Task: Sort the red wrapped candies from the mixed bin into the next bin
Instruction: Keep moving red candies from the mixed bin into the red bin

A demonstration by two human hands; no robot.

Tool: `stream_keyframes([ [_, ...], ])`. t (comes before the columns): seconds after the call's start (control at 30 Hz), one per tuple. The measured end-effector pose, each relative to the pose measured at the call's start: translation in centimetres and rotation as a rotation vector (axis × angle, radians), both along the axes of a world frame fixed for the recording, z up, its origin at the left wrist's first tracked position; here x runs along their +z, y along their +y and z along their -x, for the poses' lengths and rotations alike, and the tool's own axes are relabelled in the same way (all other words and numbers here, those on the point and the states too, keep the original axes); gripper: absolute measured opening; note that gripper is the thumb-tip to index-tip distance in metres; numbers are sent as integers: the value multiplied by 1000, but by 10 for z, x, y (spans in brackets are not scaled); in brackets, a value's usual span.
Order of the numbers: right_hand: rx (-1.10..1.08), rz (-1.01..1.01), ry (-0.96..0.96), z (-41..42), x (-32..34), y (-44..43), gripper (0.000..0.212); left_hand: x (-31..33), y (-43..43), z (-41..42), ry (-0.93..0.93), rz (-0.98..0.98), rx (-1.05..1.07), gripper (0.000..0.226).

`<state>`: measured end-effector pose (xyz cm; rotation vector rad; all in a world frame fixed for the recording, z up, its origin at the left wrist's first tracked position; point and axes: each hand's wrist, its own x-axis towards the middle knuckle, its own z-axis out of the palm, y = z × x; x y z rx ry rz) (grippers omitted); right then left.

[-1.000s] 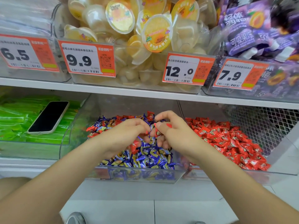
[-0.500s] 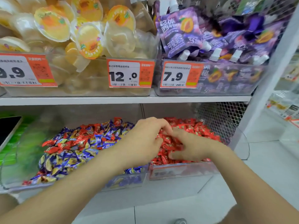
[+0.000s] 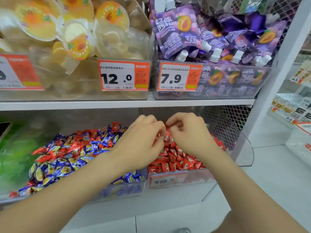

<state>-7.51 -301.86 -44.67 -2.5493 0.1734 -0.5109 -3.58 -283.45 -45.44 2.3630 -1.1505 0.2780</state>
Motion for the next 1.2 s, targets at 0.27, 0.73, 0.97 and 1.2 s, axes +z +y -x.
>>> stream_keyframes([
  [0.27,620,164,308,-17,-3,131,34,-12,129,-8,263,-424,571,26],
  [0.73,735,502,683,-92,-68,230,133,-17,221,-71,995,-824,524,136],
  [0.97,600,546,541,-103,-79,230,109,-46,210,-82,806,-710,477,149],
  [1.2,494,462,498,-109,-47,190,103,-67,189,-91,798,-156,362,121],
])
